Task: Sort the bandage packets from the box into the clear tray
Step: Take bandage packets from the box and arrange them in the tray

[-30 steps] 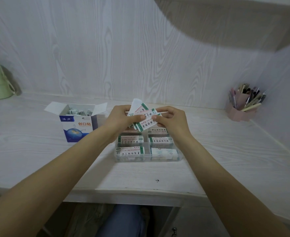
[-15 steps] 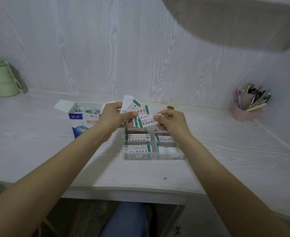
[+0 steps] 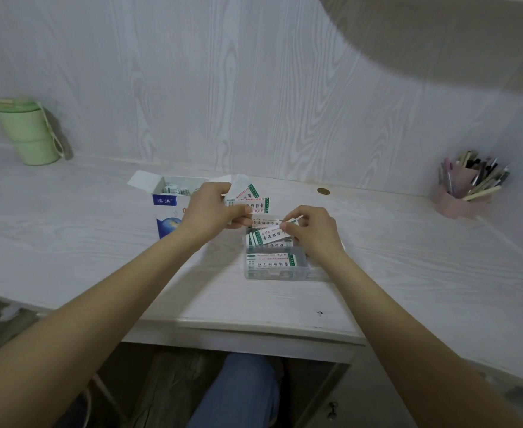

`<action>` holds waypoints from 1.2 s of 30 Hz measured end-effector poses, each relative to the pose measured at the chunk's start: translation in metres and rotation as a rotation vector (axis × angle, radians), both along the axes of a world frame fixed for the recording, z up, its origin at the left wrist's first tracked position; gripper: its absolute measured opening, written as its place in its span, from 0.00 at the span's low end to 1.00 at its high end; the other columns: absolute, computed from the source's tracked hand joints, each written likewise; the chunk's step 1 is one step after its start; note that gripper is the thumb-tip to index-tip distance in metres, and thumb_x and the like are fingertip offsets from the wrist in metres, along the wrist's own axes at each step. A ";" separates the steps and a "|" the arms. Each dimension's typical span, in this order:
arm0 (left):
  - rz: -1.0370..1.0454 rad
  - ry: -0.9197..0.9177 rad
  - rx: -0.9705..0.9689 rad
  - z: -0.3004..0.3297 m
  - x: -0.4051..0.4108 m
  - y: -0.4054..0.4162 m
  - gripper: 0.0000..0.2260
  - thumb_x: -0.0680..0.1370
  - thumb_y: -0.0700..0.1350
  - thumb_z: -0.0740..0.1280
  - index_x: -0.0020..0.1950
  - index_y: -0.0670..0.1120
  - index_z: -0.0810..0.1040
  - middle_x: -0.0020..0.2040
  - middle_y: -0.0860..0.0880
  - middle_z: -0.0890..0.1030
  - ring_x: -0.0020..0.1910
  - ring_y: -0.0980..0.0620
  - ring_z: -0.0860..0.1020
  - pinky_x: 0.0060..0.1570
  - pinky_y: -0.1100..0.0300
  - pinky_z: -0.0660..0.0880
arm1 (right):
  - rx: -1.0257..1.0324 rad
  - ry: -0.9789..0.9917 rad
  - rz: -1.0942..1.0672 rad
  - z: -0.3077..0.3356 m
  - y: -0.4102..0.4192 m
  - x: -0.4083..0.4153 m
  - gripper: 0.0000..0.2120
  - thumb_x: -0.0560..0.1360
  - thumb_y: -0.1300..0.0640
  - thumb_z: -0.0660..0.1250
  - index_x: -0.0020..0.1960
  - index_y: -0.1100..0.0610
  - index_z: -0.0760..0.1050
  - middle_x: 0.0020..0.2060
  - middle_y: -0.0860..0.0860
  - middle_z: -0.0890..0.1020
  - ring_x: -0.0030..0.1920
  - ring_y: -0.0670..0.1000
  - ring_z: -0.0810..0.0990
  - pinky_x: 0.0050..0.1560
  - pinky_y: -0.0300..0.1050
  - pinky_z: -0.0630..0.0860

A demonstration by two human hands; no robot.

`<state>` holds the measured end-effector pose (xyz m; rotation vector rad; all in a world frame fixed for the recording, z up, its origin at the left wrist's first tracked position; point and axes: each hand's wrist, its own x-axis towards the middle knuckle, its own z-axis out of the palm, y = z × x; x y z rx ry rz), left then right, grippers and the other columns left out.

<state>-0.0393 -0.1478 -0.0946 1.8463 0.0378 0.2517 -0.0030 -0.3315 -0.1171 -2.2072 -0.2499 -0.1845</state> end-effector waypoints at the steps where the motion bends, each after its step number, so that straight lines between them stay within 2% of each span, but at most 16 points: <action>1: 0.000 0.003 -0.004 0.000 -0.001 0.001 0.06 0.73 0.34 0.70 0.48 0.42 0.79 0.41 0.44 0.84 0.36 0.50 0.84 0.38 0.61 0.81 | -0.041 -0.009 -0.005 -0.001 0.001 0.000 0.03 0.73 0.58 0.71 0.42 0.54 0.78 0.30 0.47 0.73 0.36 0.50 0.75 0.38 0.43 0.74; 5: 0.006 0.013 -0.012 -0.003 -0.001 0.005 0.08 0.73 0.34 0.71 0.51 0.38 0.79 0.43 0.41 0.84 0.39 0.47 0.84 0.38 0.60 0.81 | -0.181 -0.068 -0.006 -0.003 0.005 -0.002 0.06 0.74 0.55 0.70 0.42 0.54 0.75 0.31 0.43 0.69 0.33 0.42 0.68 0.31 0.38 0.62; 7: 0.000 0.013 -0.010 -0.003 -0.001 0.006 0.08 0.73 0.34 0.71 0.52 0.38 0.79 0.44 0.41 0.84 0.39 0.47 0.84 0.38 0.60 0.81 | -0.221 -0.081 0.038 -0.003 0.005 -0.002 0.05 0.73 0.55 0.71 0.43 0.54 0.75 0.31 0.42 0.68 0.32 0.40 0.66 0.31 0.36 0.60; 10: 0.000 0.009 -0.007 -0.002 -0.001 0.006 0.09 0.73 0.34 0.71 0.52 0.39 0.79 0.44 0.42 0.84 0.38 0.48 0.84 0.37 0.62 0.81 | -0.282 -0.088 0.092 -0.001 0.005 -0.002 0.02 0.73 0.56 0.71 0.46 0.54 0.79 0.31 0.42 0.70 0.33 0.41 0.67 0.32 0.36 0.62; 14: 0.000 0.002 -0.014 -0.001 -0.001 0.005 0.08 0.73 0.34 0.71 0.52 0.39 0.79 0.43 0.43 0.84 0.37 0.49 0.84 0.36 0.62 0.81 | -0.390 -0.089 0.125 0.001 0.009 -0.002 0.04 0.74 0.56 0.70 0.47 0.55 0.82 0.39 0.45 0.77 0.37 0.41 0.70 0.34 0.34 0.64; 19: -0.004 0.004 -0.008 0.000 -0.001 0.002 0.08 0.73 0.35 0.71 0.51 0.41 0.79 0.42 0.44 0.84 0.36 0.50 0.84 0.36 0.63 0.81 | -0.432 -0.005 0.145 0.003 0.012 0.000 0.05 0.74 0.56 0.70 0.47 0.55 0.83 0.42 0.50 0.83 0.42 0.48 0.78 0.44 0.44 0.75; 24: -0.007 0.002 -0.003 0.002 -0.001 0.002 0.08 0.73 0.35 0.71 0.51 0.42 0.79 0.41 0.45 0.84 0.35 0.51 0.84 0.36 0.63 0.81 | -0.492 0.057 0.170 0.009 0.015 0.003 0.07 0.74 0.53 0.70 0.48 0.55 0.83 0.40 0.52 0.83 0.41 0.51 0.79 0.42 0.45 0.76; 28: -0.013 0.000 -0.005 0.003 -0.002 0.001 0.08 0.73 0.34 0.71 0.51 0.41 0.79 0.41 0.45 0.83 0.34 0.53 0.83 0.36 0.63 0.81 | -0.488 0.090 0.218 0.014 0.016 0.004 0.07 0.72 0.54 0.72 0.48 0.54 0.84 0.43 0.52 0.84 0.45 0.51 0.80 0.47 0.46 0.77; 33: -0.018 -0.006 0.009 0.004 -0.003 0.001 0.07 0.73 0.35 0.71 0.50 0.41 0.79 0.40 0.46 0.83 0.33 0.54 0.83 0.34 0.65 0.80 | -0.503 0.115 0.261 0.021 0.017 0.002 0.06 0.73 0.55 0.71 0.48 0.55 0.84 0.38 0.49 0.80 0.41 0.48 0.77 0.36 0.39 0.71; 36: -0.019 -0.004 0.009 0.004 -0.003 0.001 0.07 0.73 0.35 0.71 0.50 0.42 0.79 0.40 0.46 0.83 0.34 0.54 0.83 0.34 0.65 0.80 | -0.500 0.121 0.258 0.023 0.017 0.003 0.06 0.73 0.55 0.72 0.48 0.55 0.84 0.37 0.49 0.79 0.41 0.48 0.76 0.37 0.39 0.70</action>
